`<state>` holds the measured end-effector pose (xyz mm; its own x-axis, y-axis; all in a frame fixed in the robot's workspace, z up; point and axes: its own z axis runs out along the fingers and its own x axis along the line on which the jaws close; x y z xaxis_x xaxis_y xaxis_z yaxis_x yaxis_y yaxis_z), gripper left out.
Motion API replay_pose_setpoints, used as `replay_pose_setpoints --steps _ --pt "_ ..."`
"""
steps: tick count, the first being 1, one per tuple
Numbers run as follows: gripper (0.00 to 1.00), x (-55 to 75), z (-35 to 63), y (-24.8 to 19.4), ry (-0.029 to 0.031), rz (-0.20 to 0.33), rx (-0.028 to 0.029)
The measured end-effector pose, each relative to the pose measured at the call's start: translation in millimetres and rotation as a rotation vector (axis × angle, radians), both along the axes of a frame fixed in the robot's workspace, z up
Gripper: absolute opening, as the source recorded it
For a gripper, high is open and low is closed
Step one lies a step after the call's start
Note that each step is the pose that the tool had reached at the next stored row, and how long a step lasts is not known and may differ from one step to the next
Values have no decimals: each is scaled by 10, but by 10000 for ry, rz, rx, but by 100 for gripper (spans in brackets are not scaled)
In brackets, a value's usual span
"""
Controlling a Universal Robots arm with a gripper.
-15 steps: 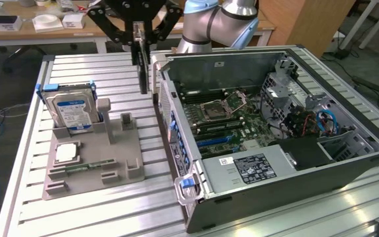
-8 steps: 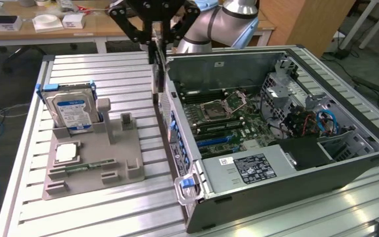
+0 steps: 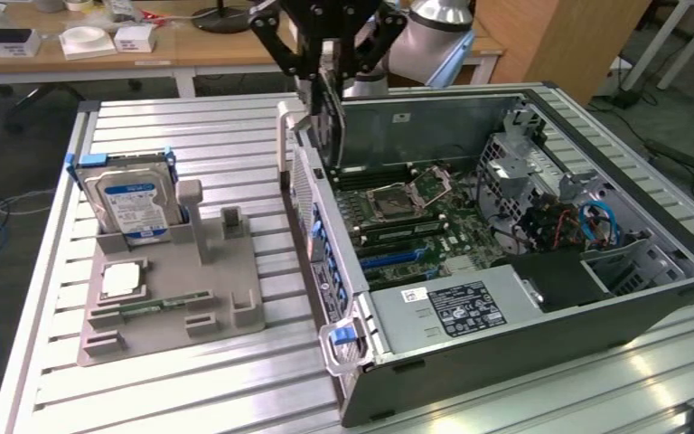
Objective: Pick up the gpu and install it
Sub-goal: 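Pick up the gpu and move the gpu toward the slot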
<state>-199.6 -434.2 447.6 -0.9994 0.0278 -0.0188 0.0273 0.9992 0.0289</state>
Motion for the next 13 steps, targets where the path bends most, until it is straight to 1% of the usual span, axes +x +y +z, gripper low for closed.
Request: replay_pose_setpoints --steps 1,2,4,5,6,13 --pt "26 46 0 0 7 2 -30" --pt "26 90 1 0 16 1 -83" --pt "26 168 0 0 38 0 -235" --pt "26 203 0 0 43 1 -252" --pt "26 243 0 0 45 1 -255" --pt "26 561 0 0 48 0 -255"
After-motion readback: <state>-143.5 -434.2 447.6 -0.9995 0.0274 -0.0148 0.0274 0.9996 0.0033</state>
